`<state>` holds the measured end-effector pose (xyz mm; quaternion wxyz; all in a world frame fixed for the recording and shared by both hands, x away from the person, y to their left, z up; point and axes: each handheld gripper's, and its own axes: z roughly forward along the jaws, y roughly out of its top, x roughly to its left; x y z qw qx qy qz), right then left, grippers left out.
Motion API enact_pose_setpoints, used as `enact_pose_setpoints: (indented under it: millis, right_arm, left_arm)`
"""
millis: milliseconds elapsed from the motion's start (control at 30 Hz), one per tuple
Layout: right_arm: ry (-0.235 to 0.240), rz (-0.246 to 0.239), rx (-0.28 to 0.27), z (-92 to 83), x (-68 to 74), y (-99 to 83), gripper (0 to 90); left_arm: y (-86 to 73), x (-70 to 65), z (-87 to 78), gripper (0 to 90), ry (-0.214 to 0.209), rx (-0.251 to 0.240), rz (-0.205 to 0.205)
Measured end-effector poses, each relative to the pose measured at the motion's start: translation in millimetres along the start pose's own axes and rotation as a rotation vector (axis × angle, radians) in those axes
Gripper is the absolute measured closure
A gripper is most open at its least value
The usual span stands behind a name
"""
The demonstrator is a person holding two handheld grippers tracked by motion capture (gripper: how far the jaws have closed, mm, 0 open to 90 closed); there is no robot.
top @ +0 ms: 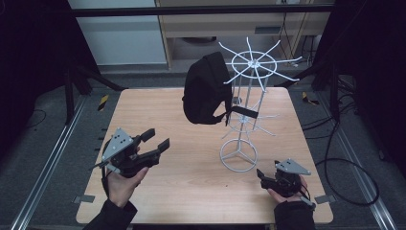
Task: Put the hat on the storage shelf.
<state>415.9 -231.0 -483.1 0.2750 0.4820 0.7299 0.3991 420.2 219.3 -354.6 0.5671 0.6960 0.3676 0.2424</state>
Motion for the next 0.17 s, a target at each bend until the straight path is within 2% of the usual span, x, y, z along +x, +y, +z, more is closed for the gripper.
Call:
enact_pose_setpoints:
  millis: [167]
  right_arm:
    - [-0.006, 0.014, 0.003, 0.1, -2.1, -0.8, 21.8]
  left_arm:
    - [-50.6, 30.3, -2.6, 30.4, 0.095, 0.114, -0.035]
